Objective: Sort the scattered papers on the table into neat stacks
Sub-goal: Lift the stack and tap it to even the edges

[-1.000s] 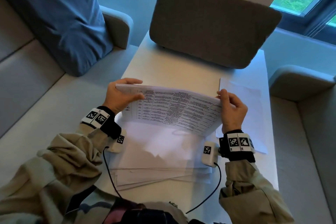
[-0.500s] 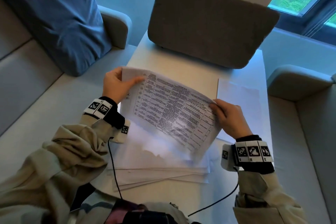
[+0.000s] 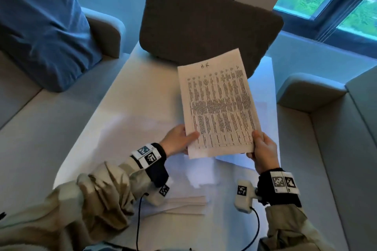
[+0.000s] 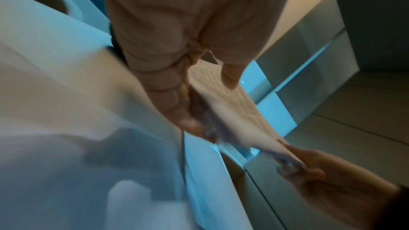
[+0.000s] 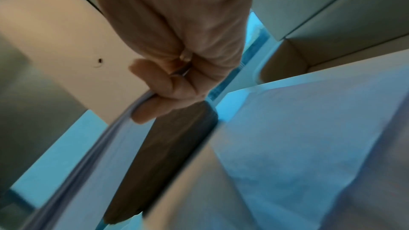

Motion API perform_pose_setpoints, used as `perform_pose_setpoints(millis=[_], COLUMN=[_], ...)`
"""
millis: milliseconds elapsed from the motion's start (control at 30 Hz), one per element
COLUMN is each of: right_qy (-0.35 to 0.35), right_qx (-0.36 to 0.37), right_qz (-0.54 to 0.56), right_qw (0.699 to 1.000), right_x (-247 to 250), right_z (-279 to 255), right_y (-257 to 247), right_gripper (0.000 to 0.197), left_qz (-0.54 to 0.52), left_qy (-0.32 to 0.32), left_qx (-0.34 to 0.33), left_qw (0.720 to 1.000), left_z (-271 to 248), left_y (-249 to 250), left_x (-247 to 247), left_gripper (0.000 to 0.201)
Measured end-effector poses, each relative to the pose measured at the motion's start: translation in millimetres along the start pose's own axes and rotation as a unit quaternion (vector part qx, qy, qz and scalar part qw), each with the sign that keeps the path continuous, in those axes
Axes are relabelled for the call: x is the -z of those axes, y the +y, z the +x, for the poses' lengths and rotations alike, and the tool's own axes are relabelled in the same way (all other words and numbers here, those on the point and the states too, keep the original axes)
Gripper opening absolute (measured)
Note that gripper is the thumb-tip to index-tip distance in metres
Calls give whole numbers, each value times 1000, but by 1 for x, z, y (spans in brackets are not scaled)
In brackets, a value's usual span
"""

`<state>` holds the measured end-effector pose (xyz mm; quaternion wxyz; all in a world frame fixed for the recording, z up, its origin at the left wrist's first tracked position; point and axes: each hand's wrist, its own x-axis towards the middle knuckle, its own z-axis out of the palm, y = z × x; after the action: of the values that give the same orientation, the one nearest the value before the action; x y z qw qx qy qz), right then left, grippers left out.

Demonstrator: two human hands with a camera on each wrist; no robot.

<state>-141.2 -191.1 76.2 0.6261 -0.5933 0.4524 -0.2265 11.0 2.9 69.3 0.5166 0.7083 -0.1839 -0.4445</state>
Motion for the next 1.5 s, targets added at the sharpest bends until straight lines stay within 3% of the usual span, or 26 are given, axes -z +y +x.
perform_pose_setpoints(millis=[133,233,433,567,900,1100,1367,1433,1500], right_qy=[35,21,-5,-37,-40,-56,-34,-21,4], right_qx=[-32,-10,-23,-64,-134,-128,-102,-87,-59], right_qz=[-71,-147,-187,-190,-135,-201,-394,-462,-488], right_qw=[996,989,982,979,981,970,913,882,871], right_x=[39,65,102,113,123,129,135,137,140], right_z=[17,25,49,65,72,83,90,93,95], right_y=[13,16,29,47,85,97,94,94,92], right_gripper=[23,25,27,20,16,15,21,23,25], left_qz=[57,104,132,173,219,236,290,298,290], left_qy=[-6,14,52,71,82,102,116,132,138], left_qx=[-10,-17,-14,-4,24,37,7,-2,-2], left_qw=[998,994,990,982,972,966,950,945,947], left_z=[15,35,68,86,103,104,100,100,100], left_y=[9,10,4,-6,-31,-41,-37,-35,-32], left_x=[-38,-61,-98,-112,-130,-131,-136,-138,-140], left_gripper=[11,26,31,31,31,40,42,39,29])
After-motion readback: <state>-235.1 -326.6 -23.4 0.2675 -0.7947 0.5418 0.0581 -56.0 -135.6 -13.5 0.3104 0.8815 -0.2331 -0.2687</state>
